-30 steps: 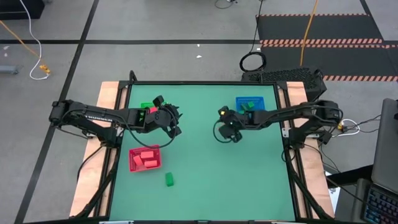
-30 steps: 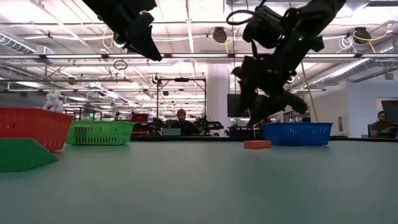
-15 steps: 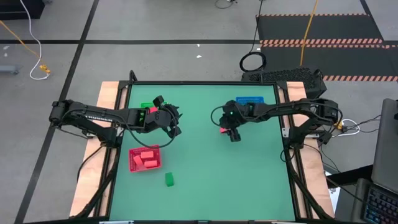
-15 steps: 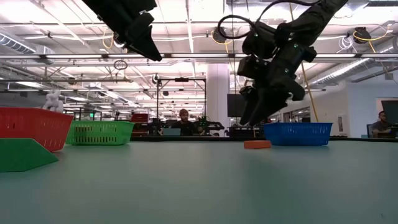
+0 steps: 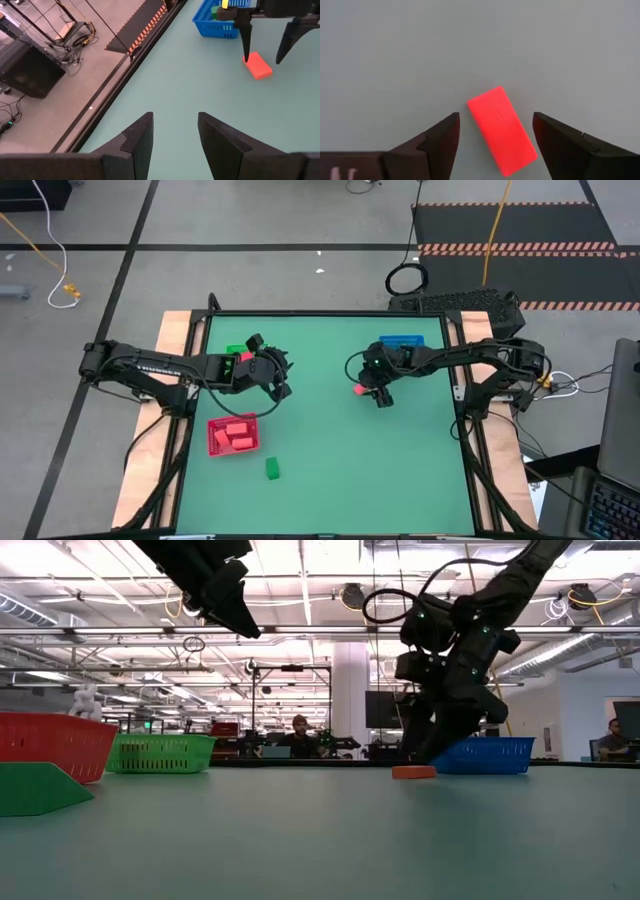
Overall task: Sort & place blocks by color
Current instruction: Put the orange block into the bin
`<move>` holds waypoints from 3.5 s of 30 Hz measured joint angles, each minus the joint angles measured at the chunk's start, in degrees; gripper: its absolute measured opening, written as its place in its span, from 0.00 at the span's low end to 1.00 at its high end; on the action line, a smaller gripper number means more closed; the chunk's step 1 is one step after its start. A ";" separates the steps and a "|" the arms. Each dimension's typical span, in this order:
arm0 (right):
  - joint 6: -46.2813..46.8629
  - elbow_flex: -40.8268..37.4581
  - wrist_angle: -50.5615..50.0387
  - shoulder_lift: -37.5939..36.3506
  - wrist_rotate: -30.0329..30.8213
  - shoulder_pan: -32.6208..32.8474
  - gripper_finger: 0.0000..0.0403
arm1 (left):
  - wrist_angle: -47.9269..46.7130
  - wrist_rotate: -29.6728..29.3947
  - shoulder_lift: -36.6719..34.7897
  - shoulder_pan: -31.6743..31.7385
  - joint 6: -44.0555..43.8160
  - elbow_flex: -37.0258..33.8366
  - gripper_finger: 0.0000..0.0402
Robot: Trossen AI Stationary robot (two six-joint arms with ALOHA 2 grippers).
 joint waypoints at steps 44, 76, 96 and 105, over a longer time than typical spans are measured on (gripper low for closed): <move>23.93 -2.08 24.12 -10.96 0.32 13.55 0.29 | 24.81 19.18 1.17 -6.79 19.47 0.07 0.40; 42.81 -2.02 33.24 -10.93 -7.50 19.12 0.29 | 35.38 -2.36 15.10 -18.31 72.71 0.02 0.40; 42.82 -2.02 34.87 -8.07 -7.46 19.14 0.29 | 36.48 10.56 15.37 -16.68 65.32 0.02 0.68; 43.27 -2.11 34.82 -7.97 -7.54 19.23 0.29 | 44.68 13.18 23.67 -15.08 64.52 0.00 0.66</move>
